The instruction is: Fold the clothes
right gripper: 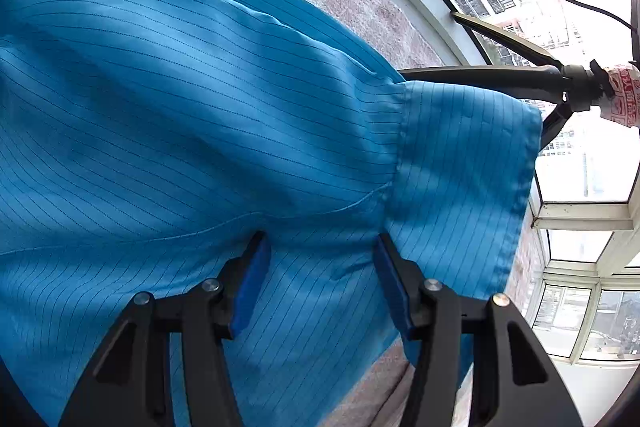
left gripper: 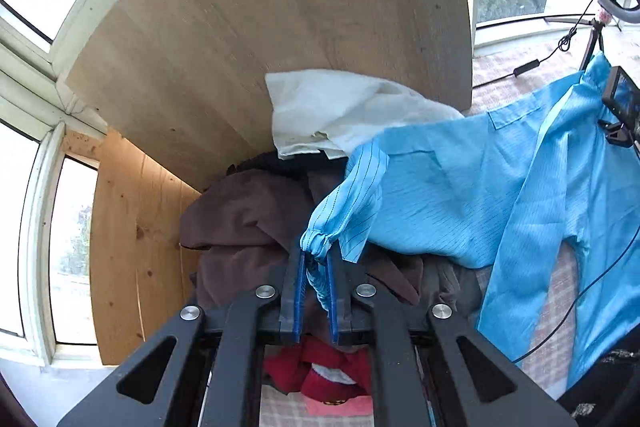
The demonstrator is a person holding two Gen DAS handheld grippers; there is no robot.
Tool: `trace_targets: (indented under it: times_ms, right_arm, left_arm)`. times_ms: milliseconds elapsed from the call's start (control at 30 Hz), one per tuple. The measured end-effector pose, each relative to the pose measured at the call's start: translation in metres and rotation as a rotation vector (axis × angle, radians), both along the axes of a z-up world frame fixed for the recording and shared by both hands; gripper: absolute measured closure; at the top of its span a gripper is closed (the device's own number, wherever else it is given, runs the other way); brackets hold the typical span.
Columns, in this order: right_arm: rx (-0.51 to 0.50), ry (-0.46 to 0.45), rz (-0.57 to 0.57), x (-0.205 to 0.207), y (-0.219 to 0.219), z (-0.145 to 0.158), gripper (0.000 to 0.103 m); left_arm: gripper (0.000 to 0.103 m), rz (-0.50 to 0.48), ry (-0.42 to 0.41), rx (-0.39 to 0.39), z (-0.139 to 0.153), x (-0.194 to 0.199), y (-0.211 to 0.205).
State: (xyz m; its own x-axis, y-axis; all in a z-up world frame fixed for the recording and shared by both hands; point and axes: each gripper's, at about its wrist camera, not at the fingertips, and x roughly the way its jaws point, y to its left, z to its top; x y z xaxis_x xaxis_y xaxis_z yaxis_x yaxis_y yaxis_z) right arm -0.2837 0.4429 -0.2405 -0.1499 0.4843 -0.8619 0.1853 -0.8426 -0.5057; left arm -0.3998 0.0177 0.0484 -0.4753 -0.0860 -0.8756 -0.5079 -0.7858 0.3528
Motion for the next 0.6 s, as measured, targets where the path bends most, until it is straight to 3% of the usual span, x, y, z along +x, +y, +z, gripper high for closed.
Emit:
trace_targets:
  times_ms: [133, 300, 400, 533, 600]
  right_arm:
    - [-0.006, 0.009, 0.004, 0.004, -0.002, 0.002, 0.05]
    - [-0.015, 0.023, 0.011, -0.001, 0.01, 0.001, 0.05]
    - [-0.019, 0.029, 0.012, 0.0, 0.01, 0.001, 0.05]
    - [-0.008, 0.027, 0.013, -0.003, 0.01, -0.001, 0.05]
    - [0.007, 0.024, 0.018, 0.01, -0.004, 0.004, 0.05]
  left_arm:
    - [0.095, 0.029, -0.005, 0.077, 0.067, 0.008, -0.004]
    - [0.095, 0.031, -0.027, 0.067, 0.082, 0.021, 0.0]
    - [0.095, 0.069, -0.079, 0.073, 0.054, 0.005, -0.011]
    - [0.094, 0.185, -0.141, 0.004, -0.025, -0.045, -0.04]
    - [0.088, 0.243, -0.171, -0.031, -0.065, -0.071, -0.055]
